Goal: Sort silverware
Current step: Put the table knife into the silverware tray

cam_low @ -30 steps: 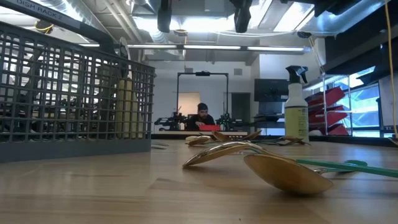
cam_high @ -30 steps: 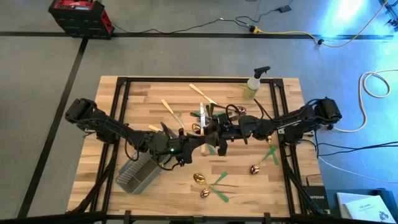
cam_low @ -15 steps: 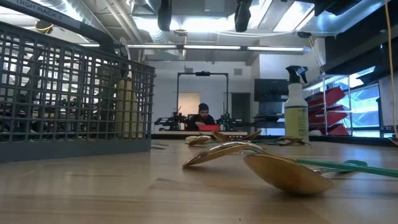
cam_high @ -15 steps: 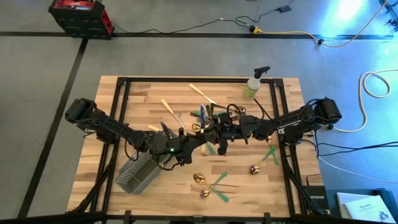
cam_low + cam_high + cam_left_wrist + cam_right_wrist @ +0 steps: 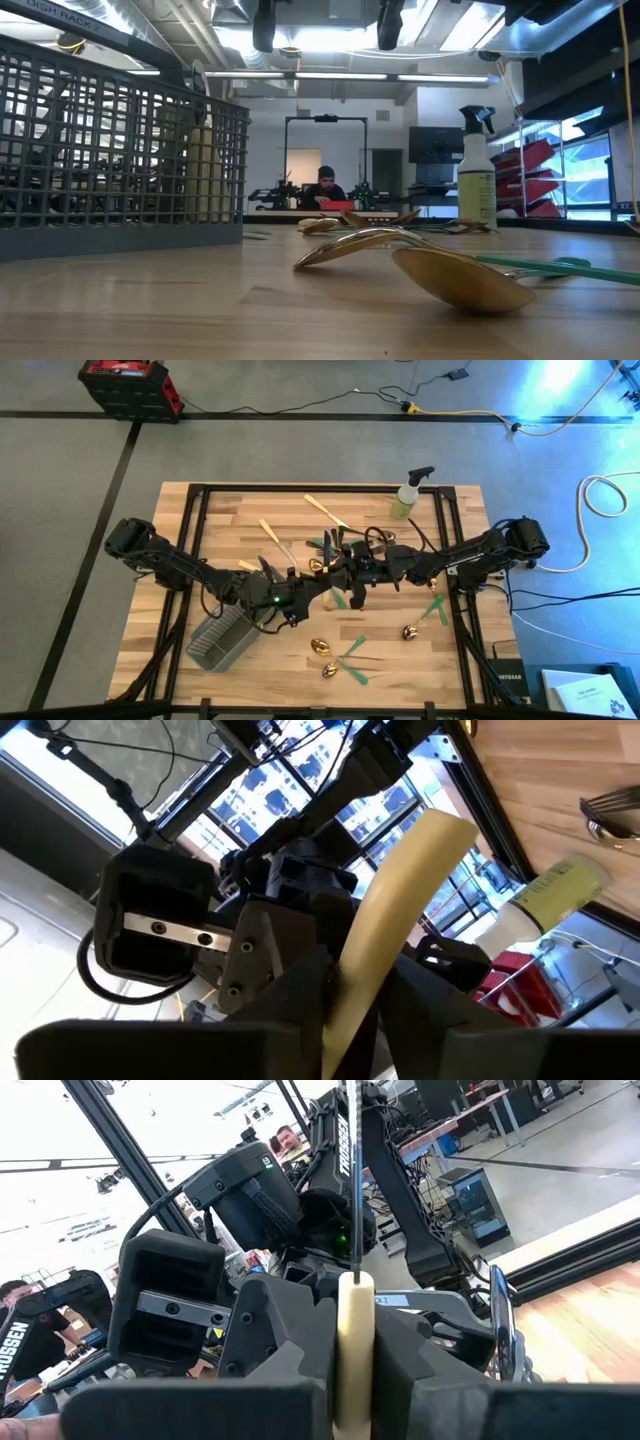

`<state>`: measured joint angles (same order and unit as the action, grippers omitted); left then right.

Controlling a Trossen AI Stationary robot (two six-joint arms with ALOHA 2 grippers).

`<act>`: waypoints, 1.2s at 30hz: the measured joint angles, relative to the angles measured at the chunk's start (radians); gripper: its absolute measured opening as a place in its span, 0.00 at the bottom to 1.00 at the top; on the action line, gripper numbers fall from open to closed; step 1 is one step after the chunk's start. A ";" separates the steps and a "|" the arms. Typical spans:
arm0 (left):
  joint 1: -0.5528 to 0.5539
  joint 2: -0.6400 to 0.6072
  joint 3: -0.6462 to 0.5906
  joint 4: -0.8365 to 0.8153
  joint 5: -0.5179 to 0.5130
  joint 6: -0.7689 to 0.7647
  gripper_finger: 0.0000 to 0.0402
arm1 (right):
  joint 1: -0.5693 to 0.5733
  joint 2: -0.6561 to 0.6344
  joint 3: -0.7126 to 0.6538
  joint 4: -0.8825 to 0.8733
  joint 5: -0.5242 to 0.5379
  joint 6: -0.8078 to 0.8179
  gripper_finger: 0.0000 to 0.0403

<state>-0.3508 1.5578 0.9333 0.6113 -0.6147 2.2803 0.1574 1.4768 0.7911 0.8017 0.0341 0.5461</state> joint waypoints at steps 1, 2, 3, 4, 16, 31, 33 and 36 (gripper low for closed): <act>0.000 0.000 0.000 0.000 0.000 -0.001 0.19 | 0.000 0.000 0.000 0.000 0.000 0.001 0.04; 0.000 0.000 0.000 -0.001 0.000 -0.003 0.19 | 0.000 0.000 0.000 0.000 0.000 0.002 0.04; -0.003 0.000 0.000 -0.001 0.000 -0.008 0.19 | 0.000 0.000 0.000 -0.001 0.000 0.003 0.04; -0.005 0.000 0.000 -0.002 -0.002 -0.014 0.19 | 0.000 0.000 0.000 -0.001 0.000 0.005 0.04; -0.044 0.002 0.000 0.003 -0.044 0.008 0.20 | 0.000 -0.002 0.001 -0.001 0.001 0.005 0.04; -0.068 0.002 -0.001 0.003 -0.087 0.021 0.20 | 0.000 -0.003 0.002 -0.027 0.007 0.007 0.04; -0.068 0.002 -0.001 0.003 -0.087 0.011 0.20 | 0.000 -0.008 0.002 -0.037 0.007 0.008 0.04; -0.068 0.001 -0.001 0.009 -0.089 -0.001 0.20 | 0.000 -0.022 0.001 -0.053 0.020 0.007 0.04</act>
<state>-0.4191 1.5590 0.9321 0.6205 -0.7034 2.2788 0.1574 1.4547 0.7925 0.7488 0.0544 0.5531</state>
